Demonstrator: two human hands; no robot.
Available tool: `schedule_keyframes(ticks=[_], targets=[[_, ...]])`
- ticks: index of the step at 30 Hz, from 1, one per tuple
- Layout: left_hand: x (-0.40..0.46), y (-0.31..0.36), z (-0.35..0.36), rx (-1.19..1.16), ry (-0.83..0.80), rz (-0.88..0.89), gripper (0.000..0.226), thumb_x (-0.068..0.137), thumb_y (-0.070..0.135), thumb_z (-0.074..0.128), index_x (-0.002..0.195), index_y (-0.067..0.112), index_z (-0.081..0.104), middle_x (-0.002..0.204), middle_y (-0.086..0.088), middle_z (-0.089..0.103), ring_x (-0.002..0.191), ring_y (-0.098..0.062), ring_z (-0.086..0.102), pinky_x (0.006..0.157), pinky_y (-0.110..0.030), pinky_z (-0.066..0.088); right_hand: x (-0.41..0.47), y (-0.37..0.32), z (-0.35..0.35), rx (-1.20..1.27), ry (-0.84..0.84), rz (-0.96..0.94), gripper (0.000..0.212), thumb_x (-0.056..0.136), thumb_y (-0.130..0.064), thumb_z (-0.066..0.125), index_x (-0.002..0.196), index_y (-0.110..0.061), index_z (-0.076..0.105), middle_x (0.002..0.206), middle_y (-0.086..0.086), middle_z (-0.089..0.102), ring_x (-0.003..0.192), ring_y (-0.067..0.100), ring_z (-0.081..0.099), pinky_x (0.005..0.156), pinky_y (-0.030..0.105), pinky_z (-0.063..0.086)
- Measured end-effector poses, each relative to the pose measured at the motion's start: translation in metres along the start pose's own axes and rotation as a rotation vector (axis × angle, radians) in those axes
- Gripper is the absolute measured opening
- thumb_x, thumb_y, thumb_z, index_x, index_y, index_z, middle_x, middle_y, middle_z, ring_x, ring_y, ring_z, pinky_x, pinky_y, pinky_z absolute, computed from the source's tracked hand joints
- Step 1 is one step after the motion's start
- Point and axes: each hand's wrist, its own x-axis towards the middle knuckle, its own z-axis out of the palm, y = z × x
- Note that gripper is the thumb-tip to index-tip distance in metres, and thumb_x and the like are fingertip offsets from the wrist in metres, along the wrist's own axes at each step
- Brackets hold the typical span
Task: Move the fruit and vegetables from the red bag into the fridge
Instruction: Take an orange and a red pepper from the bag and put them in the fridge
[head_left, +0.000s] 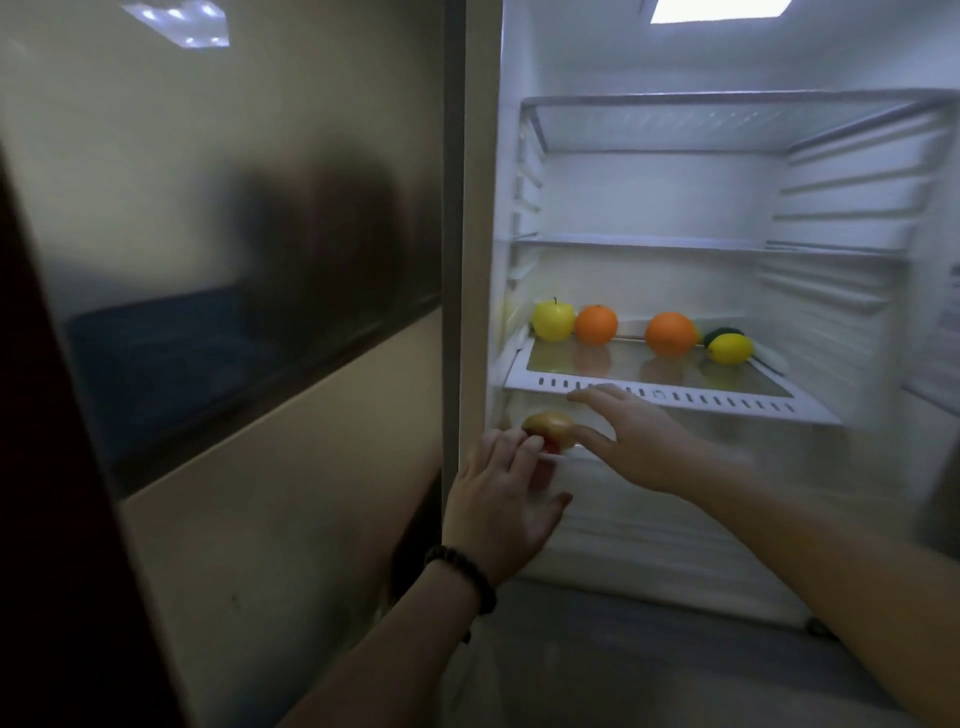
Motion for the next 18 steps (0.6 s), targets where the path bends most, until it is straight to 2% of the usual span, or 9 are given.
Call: schedule_keyframes(ticks=[3,5,8,13,18], targets=[[-0.004,0.004,-0.005,0.018,-0.050,-0.023,0.062,0.085,0.051,0.052,0.136,0.018,0.038,0.135,-0.002,0.044,0.127,-0.022,0.036,0.105,-0.042,0.037,-0.032,-0.010,-0.001,-0.050,0.107,-0.015,0.048,0.093,-0.044,0.047,0.137,-0.024,0.044,0.142,-0.003,0.043,0.130,0.015,0.038,0.104,0.028,0.030],[-0.009,0.009,-0.011,0.022,-0.099,-0.062,0.066,0.088,0.049,0.048,0.144,0.020,0.027,0.147,-0.004,0.033,0.138,-0.022,0.022,0.116,-0.043,0.020,-0.052,-0.015,0.000,-0.080,0.130,0.017,0.048,0.093,-0.044,0.047,0.137,-0.023,0.044,0.143,-0.002,0.042,0.131,0.015,0.036,0.106,0.029,0.029],[-0.020,0.019,-0.022,0.024,-0.125,-0.089,0.070,0.090,0.048,0.045,0.148,0.023,0.016,0.155,-0.004,0.018,0.144,-0.022,0.008,0.116,-0.037,0.002,-0.080,-0.021,0.002,-0.091,0.127,0.118,0.050,0.094,-0.045,0.046,0.139,-0.024,0.041,0.148,-0.001,0.037,0.135,0.016,0.032,0.109,0.034,0.027],[-0.046,0.035,-0.034,-0.036,-0.165,-0.096,0.073,0.091,0.048,0.045,0.150,0.023,0.010,0.158,-0.002,0.009,0.145,-0.019,0.001,0.117,-0.037,0.000,-0.133,-0.030,0.004,-0.044,0.163,0.240,0.051,0.094,-0.043,0.046,0.140,-0.023,0.040,0.150,-0.001,0.032,0.139,0.016,0.025,0.113,0.033,0.021],[-0.073,0.070,-0.036,-0.074,-0.262,-0.089,0.074,0.092,0.052,0.039,0.150,0.024,0.004,0.158,0.000,0.003,0.145,-0.016,-0.003,0.117,-0.037,-0.004,-0.186,-0.046,0.004,0.039,0.205,0.349,0.051,0.096,-0.040,0.045,0.142,-0.020,0.038,0.151,0.001,0.030,0.138,0.015,0.025,0.110,0.025,0.018]])
